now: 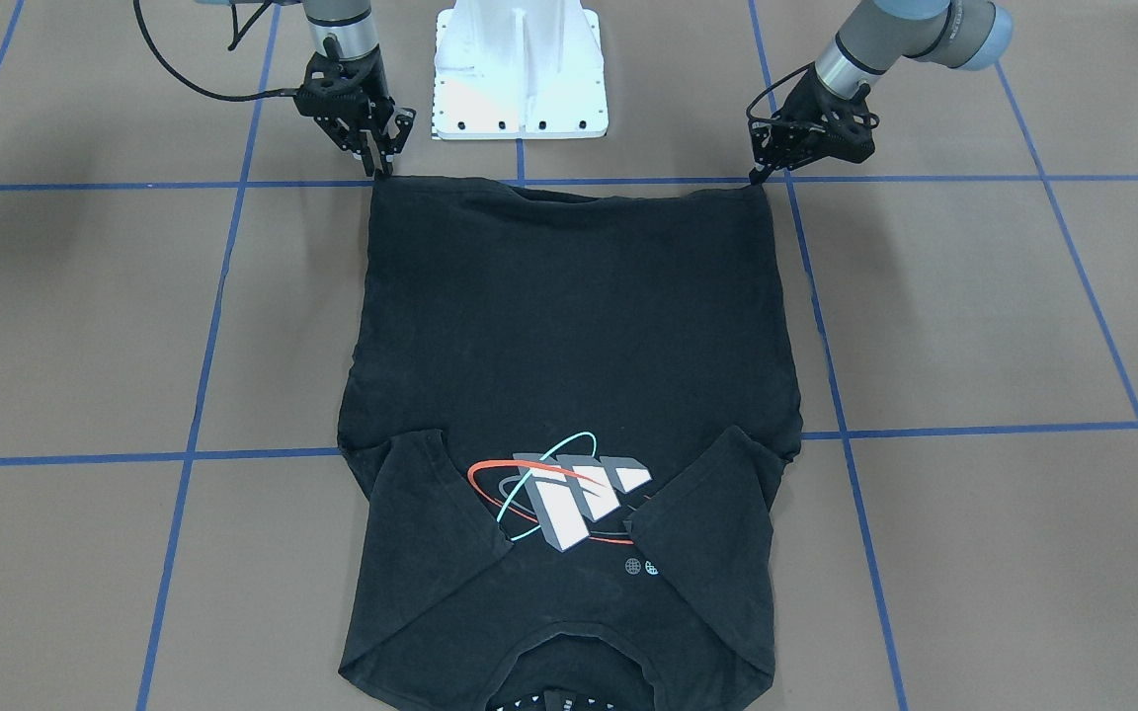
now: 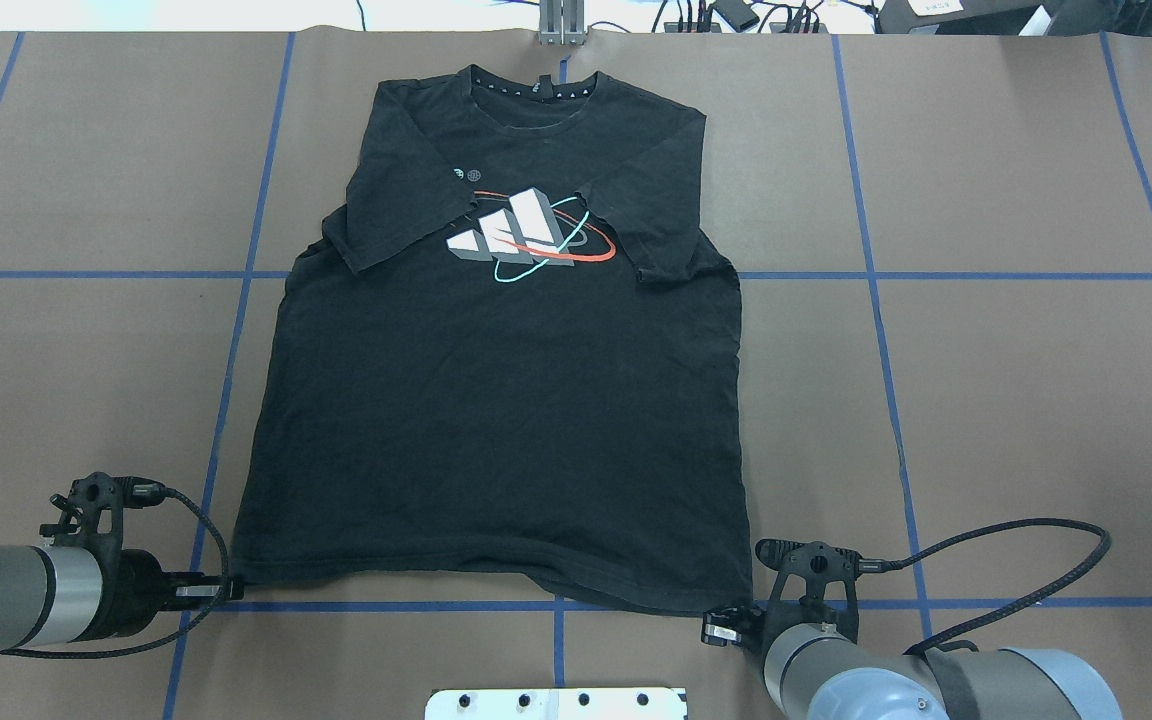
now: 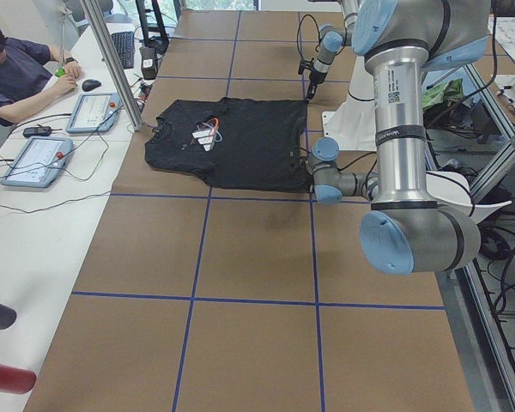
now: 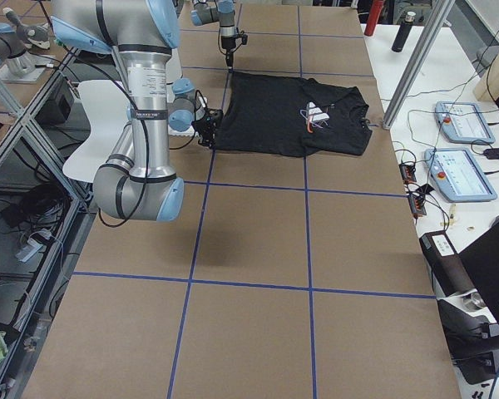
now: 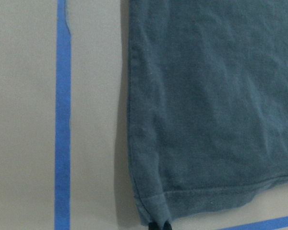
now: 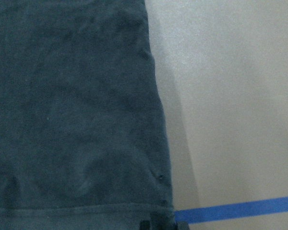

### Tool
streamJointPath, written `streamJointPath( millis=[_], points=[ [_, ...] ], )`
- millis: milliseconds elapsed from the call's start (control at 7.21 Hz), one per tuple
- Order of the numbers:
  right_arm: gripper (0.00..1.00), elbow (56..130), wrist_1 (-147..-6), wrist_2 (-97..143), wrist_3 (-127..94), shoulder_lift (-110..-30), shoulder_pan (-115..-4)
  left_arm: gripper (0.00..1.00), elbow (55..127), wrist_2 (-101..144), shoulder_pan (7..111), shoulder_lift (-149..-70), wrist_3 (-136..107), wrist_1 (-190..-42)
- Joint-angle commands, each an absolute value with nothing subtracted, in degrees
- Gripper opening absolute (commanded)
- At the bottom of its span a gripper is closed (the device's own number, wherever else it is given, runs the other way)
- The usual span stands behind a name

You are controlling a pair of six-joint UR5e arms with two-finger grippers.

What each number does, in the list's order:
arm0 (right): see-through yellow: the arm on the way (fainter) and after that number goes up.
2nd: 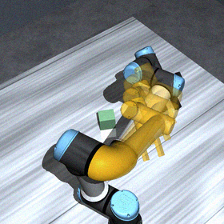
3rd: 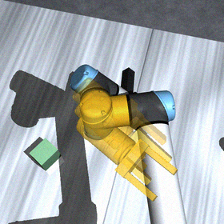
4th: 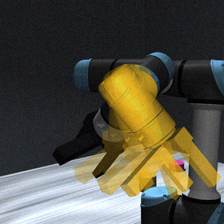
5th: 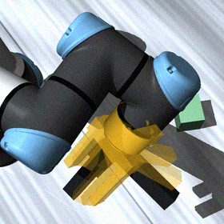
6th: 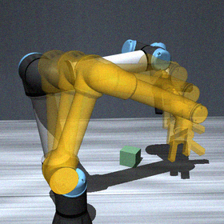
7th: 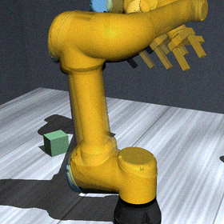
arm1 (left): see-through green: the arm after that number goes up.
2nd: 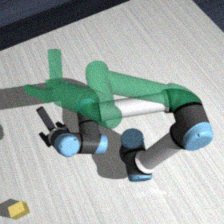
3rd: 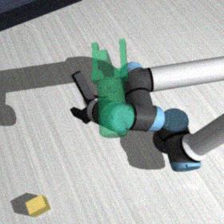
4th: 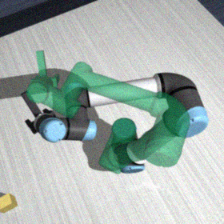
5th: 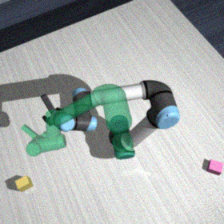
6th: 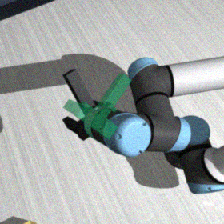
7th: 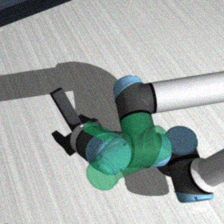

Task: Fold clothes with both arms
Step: 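Align and close both grippers on the hem corners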

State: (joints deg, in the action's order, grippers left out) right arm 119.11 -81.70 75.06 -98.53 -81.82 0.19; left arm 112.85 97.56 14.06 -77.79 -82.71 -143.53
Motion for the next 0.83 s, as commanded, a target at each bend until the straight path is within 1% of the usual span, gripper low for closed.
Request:
streamJointPath(
  millis=[0, 277, 416, 555, 693],
  points=[
    [0.29, 118.3, -81.8, 75.3, -98.5, -81.0, -0.3, 0.0, 112.9, 97.6, 14.1, -77.8, -82.7, -143.5],
    [0.29, 118.3, -81.9, 75.6, -98.4, -81.4, -0.7, 0.0, 112.9, 97.6, 14.1, -77.9, -82.7, -143.5],
    [0.26, 118.3, -82.0, 75.6, -98.4, -81.4, -0.8, 0.0, 112.9, 97.6, 14.1, -77.9, -82.7, -143.5],
    [0.01, 118.4, -82.0, 75.6, -98.4, -81.3, -0.8, 0.0, 112.9, 97.6, 14.1, -77.9, -82.7, -143.5],
    [0.0, 118.5, -82.0, 75.6, -98.4, -81.4, -0.9, 0.0, 112.9, 97.6, 14.1, -77.9, -82.7, -143.5]
  ],
)
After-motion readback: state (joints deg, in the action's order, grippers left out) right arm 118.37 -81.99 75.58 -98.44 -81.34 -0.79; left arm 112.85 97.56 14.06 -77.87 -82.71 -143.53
